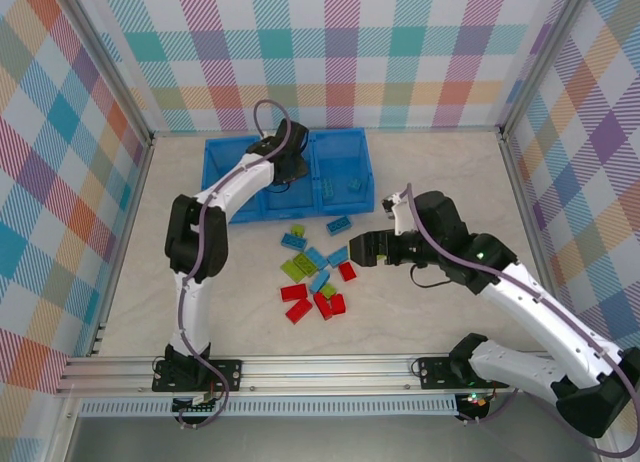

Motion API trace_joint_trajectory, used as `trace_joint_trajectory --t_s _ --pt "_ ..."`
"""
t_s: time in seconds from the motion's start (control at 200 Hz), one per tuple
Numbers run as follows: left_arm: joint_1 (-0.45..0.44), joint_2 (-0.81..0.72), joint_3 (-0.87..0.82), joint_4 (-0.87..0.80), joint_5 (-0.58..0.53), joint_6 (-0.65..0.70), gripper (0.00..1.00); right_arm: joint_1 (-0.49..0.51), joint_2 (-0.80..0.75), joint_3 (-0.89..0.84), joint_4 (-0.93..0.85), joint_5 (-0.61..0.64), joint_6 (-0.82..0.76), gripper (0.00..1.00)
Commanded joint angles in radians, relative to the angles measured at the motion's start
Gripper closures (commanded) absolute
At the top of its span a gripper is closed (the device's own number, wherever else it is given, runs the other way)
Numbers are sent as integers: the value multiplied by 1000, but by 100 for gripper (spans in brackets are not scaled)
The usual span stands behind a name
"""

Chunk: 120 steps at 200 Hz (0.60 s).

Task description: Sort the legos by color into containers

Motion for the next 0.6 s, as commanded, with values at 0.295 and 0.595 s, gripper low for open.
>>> trace_joint_trajectory --t_s 0.295,0.595 --pt "-21 -276 -112 -36 104 -36 36 6 -10 -44 9 27 9 3" --pt "-150 -748 -657 4 44 -187 35 6 40 -91 77 -15 19 2"
